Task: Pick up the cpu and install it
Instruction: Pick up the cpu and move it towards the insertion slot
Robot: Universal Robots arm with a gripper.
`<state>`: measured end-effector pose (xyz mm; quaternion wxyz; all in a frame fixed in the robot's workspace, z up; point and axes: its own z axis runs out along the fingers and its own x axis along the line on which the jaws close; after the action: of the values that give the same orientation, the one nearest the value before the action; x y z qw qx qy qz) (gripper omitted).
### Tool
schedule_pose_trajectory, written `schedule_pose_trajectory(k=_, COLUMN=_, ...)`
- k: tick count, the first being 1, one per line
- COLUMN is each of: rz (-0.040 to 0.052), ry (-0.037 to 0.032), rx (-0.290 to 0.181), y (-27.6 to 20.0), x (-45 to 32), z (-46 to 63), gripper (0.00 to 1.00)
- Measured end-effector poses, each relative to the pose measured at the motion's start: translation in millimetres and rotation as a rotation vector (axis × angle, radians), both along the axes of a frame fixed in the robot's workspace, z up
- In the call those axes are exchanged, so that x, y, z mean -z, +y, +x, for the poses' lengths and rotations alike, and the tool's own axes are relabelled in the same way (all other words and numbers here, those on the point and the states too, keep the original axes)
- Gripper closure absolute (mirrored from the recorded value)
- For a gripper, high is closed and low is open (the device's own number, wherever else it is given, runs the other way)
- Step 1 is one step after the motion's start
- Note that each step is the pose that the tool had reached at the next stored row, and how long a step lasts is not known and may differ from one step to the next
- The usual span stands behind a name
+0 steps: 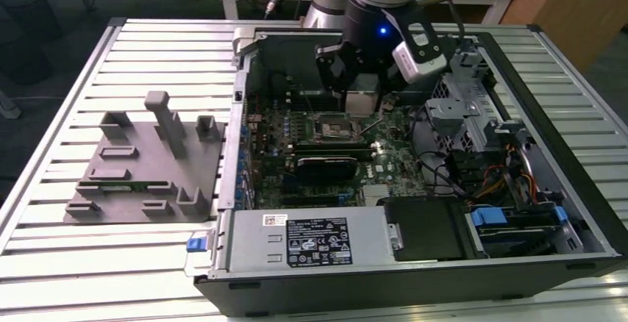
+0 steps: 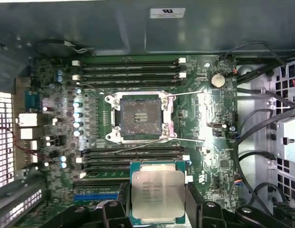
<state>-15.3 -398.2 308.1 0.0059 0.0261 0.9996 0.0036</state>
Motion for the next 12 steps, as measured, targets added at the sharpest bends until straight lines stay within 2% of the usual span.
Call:
schedule_pose_trajectory(k=4, rz=-0.0002, ry=0.0011, rx=0.0, y=0.5, x=3.2, z=5.5, gripper=0.45)
schedule_pose_trajectory(k=8, rz=-0.0002, ry=0.0039, rx=0.0, y=1.3, x=5.3, z=6.4, gripper=0.45)
schedule_pose_trajectory(k=12, rz=-0.002, ry=0.005, rx=0.0, y=4.6, x=7.9, z=6.3, gripper=0.45)
